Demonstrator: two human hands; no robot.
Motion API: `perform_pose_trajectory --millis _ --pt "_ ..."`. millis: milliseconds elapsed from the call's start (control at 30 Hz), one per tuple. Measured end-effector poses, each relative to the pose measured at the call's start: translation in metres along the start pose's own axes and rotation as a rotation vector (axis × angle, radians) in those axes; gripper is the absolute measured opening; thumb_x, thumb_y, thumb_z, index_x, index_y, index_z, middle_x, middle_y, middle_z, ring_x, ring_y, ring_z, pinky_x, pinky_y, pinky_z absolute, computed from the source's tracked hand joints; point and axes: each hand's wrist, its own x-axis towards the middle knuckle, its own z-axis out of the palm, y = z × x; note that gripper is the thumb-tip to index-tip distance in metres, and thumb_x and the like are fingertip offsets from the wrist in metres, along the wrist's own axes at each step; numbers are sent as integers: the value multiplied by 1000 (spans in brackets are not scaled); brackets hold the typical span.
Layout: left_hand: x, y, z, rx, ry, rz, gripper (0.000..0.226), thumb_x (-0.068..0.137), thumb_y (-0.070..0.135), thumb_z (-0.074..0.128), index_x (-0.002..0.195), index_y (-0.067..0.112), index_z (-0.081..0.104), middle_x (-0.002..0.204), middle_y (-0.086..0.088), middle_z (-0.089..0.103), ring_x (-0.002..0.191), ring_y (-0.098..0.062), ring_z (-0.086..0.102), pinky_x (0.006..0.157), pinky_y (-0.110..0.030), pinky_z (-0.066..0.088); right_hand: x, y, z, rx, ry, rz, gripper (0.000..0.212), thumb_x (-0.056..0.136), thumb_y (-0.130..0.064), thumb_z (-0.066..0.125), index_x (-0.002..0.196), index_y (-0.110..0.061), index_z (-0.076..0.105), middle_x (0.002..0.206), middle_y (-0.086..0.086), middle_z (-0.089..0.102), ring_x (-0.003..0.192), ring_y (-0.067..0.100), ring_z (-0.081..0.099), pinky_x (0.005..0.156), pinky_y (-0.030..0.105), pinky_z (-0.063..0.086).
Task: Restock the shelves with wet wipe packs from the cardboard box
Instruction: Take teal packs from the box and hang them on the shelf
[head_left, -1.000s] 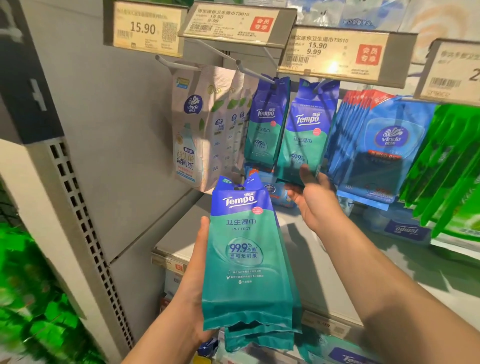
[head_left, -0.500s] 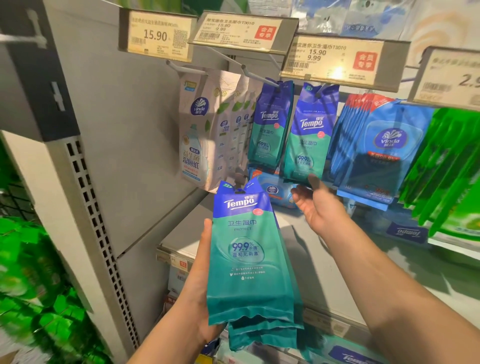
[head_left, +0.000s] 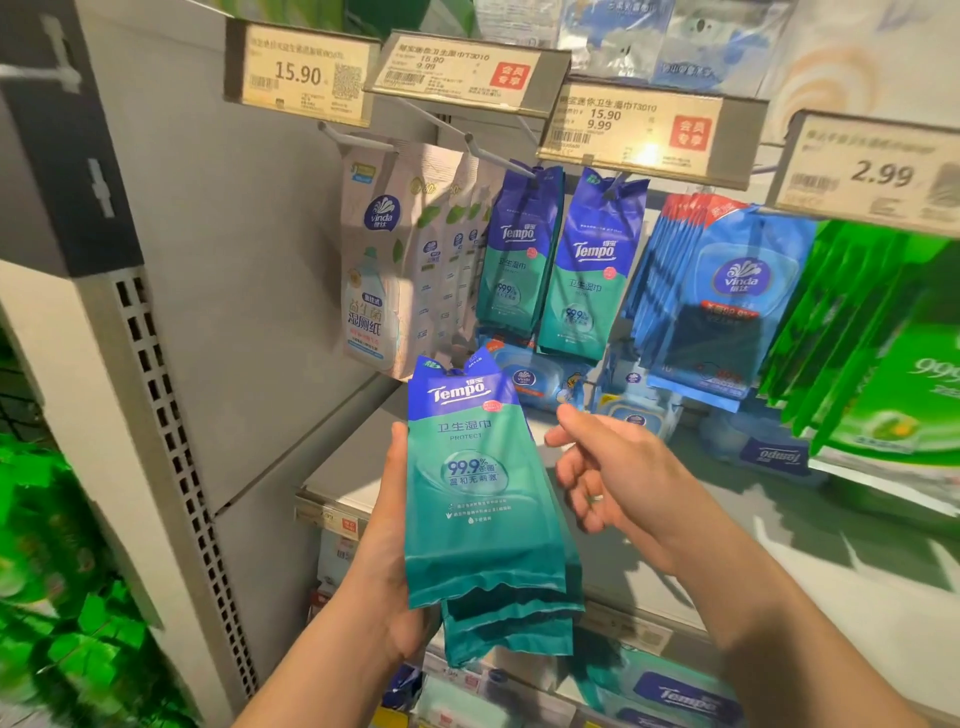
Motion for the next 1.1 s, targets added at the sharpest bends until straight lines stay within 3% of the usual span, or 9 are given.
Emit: perform_pose_trajectory --millis 100,300,400,533,667,800,933,1000,1100 --pt "2 -3 -1 13 -71 -32 81 86 76 29 75 17 82 91 -13 77 70 -27 75 57 -35 59 -28 -14 5 -116 -75 2 63 83 -69 61 105 -11 64 72 11 59 47 23 48 42 29 37" --pt "8 -5 -5 101 -39 -73 76 81 78 39 99 17 80 114 -19 72 90 -33 74 81 -45 50 -57 -23 15 -273 -120 26 83 64 -86 70 107 -16 61 85 21 68 58 25 64 47 35 55" --pt "8 -6 -5 143 -34 -97 75 78 77 44 108 18 78 117 -20 70 96 -36 72 85 -47 51 -58 -23 20 -282 -131 42 77 64 -83 70 108 -19 66 94 17 76 65 27 72 49 35 57" --pt "7 -6 -7 208 -17 -86 73 72 73 52 117 18 73 115 -19 71 101 -38 70 90 -49 52 -52 -18 22 -313 -158 0 50 68 -68 79 100 -30 78 96 4 80 88 30 77 79 61 61" --pt "4 -3 -11 213 5 -112 68 72 66 60 119 17 72 116 -19 71 106 -38 68 99 -53 48 -49 -18 18 -146 -218 69 58 63 -50 86 105 -12 77 103 21 77 96 46 73 89 73 51" --pt "2 2 -19 189 46 -144 52 78 45 70 120 14 71 117 -21 70 109 -40 66 103 -57 45 -44 -17 8 27 -242 118 39 70 -30 83 100 -5 78 104 30 73 79 42 74 64 56 61" --pt "1 9 -27 240 110 -128 46 71 29 73 113 11 72 108 -20 73 93 -37 71 94 -50 53 -41 -16 -1 66 -128 42 35 69 -24 82 97 -5 75 87 25 74 53 31 68 39 32 52" --pt "-1 12 -29 267 126 -125 46 70 28 74 112 10 72 107 -20 73 93 -37 71 94 -50 53 -38 -17 -2 30 -61 -68 43 72 -24 84 108 -5 71 87 19 76 53 27 67 40 29 51" --pt "0 14 -34 270 134 -121 45 71 27 74 112 8 71 108 -20 73 97 -38 70 97 -51 51 -35 -22 1 -9 32 -256 53 72 -25 80 121 -9 65 107 10 78 87 28 76 74 40 61"
